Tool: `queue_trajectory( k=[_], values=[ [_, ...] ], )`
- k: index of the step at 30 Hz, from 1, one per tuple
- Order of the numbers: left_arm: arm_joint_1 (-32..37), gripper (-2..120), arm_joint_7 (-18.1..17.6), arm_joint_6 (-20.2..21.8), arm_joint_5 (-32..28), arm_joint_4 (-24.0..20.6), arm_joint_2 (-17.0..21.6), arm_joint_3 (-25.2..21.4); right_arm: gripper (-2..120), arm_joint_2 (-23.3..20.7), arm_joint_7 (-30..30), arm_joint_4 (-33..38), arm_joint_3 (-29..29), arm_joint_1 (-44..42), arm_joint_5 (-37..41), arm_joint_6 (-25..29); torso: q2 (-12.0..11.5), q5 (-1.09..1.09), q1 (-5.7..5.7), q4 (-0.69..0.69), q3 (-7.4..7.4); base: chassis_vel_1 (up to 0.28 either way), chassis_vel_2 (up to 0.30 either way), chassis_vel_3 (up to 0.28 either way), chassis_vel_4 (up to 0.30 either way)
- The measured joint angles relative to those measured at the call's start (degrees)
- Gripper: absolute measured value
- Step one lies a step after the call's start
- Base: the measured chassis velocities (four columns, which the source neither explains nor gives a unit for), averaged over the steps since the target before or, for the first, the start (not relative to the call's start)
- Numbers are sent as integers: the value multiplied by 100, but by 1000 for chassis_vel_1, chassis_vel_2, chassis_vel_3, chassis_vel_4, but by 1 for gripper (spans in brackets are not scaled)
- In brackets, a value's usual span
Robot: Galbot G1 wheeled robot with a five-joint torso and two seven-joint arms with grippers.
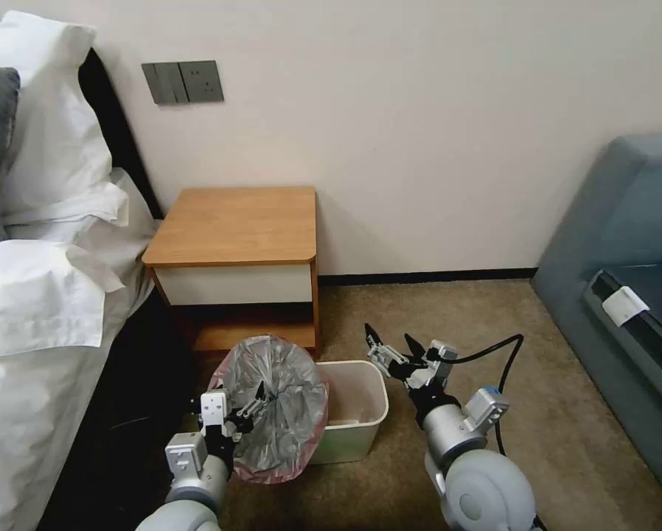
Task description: Pick up the garbage bag from the table and place it over the trash can.
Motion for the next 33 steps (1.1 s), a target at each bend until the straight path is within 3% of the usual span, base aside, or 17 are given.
queue_trajectory(
  k=[33],
  values=[
    [-182, 76, -166, -62, 184, 258, 16, 104, 100, 104, -11, -82, -132, -51, -226, 159, 0, 0, 0, 0, 0, 0, 0, 0, 0]
  ],
)
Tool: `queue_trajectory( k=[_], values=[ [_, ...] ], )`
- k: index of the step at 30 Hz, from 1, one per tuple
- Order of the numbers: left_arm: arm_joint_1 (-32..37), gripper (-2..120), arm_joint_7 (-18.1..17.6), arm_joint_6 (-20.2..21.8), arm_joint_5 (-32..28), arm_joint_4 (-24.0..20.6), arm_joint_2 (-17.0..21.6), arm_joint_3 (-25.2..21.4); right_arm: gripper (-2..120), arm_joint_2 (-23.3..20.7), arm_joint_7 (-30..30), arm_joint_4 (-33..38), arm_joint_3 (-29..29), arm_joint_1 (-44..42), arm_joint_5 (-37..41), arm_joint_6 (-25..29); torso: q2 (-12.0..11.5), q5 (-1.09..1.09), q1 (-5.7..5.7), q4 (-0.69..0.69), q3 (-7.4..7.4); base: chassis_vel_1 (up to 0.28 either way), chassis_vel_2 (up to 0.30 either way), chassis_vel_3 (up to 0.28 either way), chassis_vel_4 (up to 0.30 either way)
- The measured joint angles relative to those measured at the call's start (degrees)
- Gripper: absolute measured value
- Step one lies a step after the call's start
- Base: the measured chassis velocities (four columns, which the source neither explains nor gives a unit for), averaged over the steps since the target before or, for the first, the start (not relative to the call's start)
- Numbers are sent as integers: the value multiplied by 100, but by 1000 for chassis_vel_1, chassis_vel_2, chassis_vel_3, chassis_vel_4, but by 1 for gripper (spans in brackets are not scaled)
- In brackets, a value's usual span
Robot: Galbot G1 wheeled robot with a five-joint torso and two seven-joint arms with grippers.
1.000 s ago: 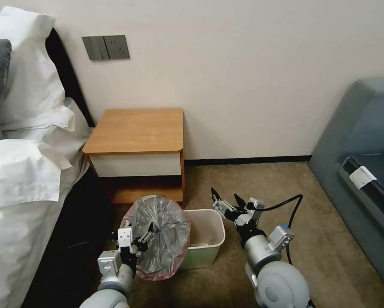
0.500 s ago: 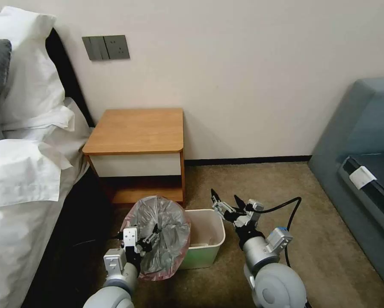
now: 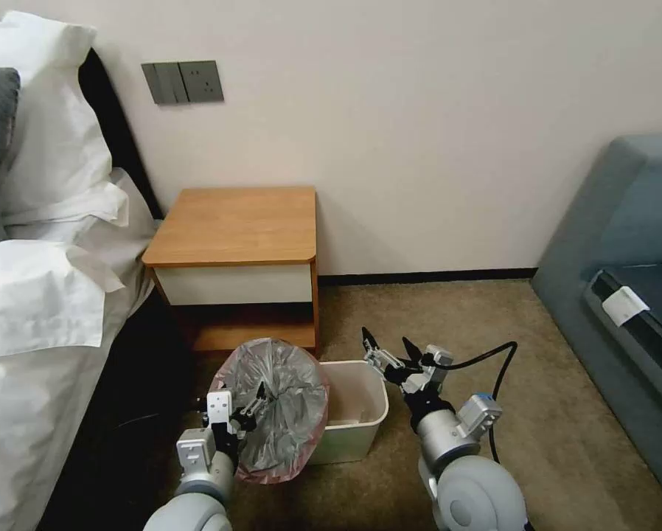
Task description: Pick up the garbage bag from the table and place it over the trash can.
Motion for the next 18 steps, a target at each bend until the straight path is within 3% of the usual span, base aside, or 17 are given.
queue_trajectory(
  k=[18],
  values=[
    [-262, 74, 27, 38, 111, 358, 49, 167, 100, 55, 5, -42, -18, -48, -100, 107, 0, 0, 0, 0, 0, 0, 0, 0, 0]
  ],
)
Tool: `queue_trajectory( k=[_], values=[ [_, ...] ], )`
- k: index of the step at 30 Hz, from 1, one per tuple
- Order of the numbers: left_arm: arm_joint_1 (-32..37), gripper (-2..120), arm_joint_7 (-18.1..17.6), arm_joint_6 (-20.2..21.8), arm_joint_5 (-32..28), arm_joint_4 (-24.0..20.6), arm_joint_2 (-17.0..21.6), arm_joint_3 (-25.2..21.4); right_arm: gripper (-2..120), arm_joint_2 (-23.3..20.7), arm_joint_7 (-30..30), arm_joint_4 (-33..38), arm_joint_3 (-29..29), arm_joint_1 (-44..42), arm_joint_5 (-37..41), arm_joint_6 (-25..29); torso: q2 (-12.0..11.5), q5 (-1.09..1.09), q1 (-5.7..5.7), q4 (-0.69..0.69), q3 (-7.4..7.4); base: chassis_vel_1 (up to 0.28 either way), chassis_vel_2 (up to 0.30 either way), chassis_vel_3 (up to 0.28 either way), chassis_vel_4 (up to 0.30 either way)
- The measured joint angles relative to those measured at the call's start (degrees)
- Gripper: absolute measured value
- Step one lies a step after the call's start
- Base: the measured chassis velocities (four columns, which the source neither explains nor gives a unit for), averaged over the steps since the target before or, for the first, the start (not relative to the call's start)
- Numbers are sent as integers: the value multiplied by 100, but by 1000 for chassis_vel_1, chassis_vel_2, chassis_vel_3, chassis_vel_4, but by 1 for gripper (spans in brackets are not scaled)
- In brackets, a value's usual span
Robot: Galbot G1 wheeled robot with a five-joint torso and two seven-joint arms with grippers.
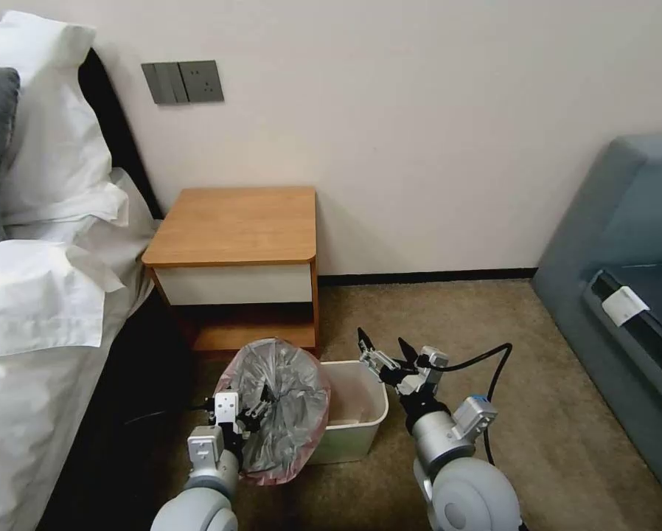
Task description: Pick up the garbage bag from the table and place it over the trash can.
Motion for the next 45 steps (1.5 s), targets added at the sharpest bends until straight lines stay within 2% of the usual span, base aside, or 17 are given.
queue_trajectory(
  k=[16, 19, 21, 23, 25, 41, 45],
  values=[
    [-94, 70, -4, 39, -19, 94, -42, 155, 100, 16, -4, -49, 7, -24, -90, 68, 0, 0, 0, 0, 0, 0, 0, 0, 0],
    [-146, 67, -5, 66, -87, 127, -41, 158, 100, 13, -4, -77, 7, -18, -93, 73, 0, 0, 0, 0, 0, 0, 0, 0, 0],
    [-200, 59, -6, 131, -159, 160, -40, 176, 100, 12, -4, -98, 9, -15, -99, 75, 0, 0, 0, 0, 0, 0, 0, 0, 0],
    [-207, 57, -7, 139, -170, 165, -40, 179, 100, 12, -3, -100, 9, -15, -100, 76, 0, 0, 0, 0, 0, 0, 0, 0, 0],
    [-278, 51, -20, 199, -242, 215, -40, 198, 100, 8, -4, -113, 9, -11, -102, 77, 0, 0, 0, 0, 0, 0, 0, 0, 0],
    [-455, 55, -71, 230, -351, 378, -52, 209, 100, -26, 67, -149, 21, 17, -101, 77, 0, 1, 0, 0, 0, 0, 0, 0, 0],
    [-443, 50, -83, 227, -373, 378, -52, 205, 100, -27, 69, -159, 21, 33, -95, 77, 0, 1, 0, 0, 0, 0, 0, 0, 0]
  ],
)
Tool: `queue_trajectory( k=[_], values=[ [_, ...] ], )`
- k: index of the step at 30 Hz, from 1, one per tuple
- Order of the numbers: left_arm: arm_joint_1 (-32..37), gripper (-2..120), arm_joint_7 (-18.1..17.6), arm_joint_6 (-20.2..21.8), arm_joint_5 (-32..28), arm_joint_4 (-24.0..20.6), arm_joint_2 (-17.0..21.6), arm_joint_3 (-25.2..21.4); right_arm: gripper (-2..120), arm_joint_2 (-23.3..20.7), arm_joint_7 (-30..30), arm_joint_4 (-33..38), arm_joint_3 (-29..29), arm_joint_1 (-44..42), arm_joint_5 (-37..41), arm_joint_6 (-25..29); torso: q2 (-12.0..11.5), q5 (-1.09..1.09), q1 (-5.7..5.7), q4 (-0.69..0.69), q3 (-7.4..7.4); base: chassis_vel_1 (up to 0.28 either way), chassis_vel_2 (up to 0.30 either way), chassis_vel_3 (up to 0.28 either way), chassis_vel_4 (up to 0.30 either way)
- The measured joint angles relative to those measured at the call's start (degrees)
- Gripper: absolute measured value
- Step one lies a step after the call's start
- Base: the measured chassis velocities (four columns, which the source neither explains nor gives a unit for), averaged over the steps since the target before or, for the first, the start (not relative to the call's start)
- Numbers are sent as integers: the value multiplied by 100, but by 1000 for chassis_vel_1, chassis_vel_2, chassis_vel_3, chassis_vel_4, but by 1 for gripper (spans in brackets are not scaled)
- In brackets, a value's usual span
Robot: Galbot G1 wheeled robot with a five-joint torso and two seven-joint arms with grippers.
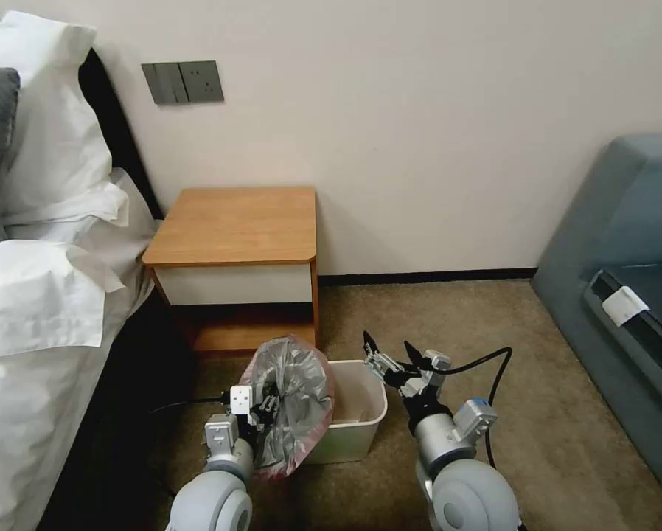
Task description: Pick up the garbage bag from the table and place it over the trash can.
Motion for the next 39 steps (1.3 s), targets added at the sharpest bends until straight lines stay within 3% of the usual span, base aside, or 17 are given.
queue_trajectory(
  k=[3, 11, 16, 20, 21, 23, 28, 33, 36, 39],
  values=[
    [33, 35, -32, 1, -18, -5, 1, -8, 100, 10, 1, -5, -3, 10, 4, -1, 0, 0, 0, 0, 0, 0, 0, 0, 0],
    [69, 10, -70, -67, -85, -23, -2, 9, 100, -1, 1, 88, 6, -13, 3, -1, 0, -2, 0, 0, 0, 0, 0, 0, 0],
    [111, 10, -18, -413, -90, 32, -2, -3, 100, -33, -97, 166, 11, -36, -160, 43, 0, -3, 0, 0, 0, 0, 0, 0, 0],
    [281, 9, 231, -1127, -167, 21, -7, -79, 100, -109, -278, 320, -22, -54, -573, 166, 0, -1, 0, 0, 1, 0, 0, 0, 0],
    [281, 9, 231, -1127, -167, 21, -7, -79, 100, -109, -278, 320, -22, -54, -573, 166, 0, -1, 0, 0, 1, 0, 0, 0, 0],
    [397, 9, 470, -1544, -160, -51, -20, -154, 100, -239, -395, 571, -81, -84, -688, 163, 0, 0, 0, 0, 1, 0, 0, 0, 0],
    [544, 9, 750, -1927, -64, -218, -21, -225, 100, -640, -587, 1081, -292, -108, -723, 59, 0, -1, 0, 0, 0, 0, 0, 0, 0],
    [678, 9, 1140, -2325, 176, -309, -34, -355, 100, -1064, -639, 1514, -676, -24, -11, -363, 0, 0, 0, 0, 0, 0, 0, 0, 0],
    [769, 9, 1326, -2605, 352, -376, -51, -435, 100, -1230, -349, 1494, -1038, 198, 689, -793, 0, -1, 0, 1, 0, 0, 0, 0, 0],
    [830, 9, 1373, -2675, 391, -486, -53, -462, 100, -1222, -207, 1310, -1175, 321, 685, -927, 0, 0, 0, 0, 0, 0, 0, 0, 0]
  ],
)
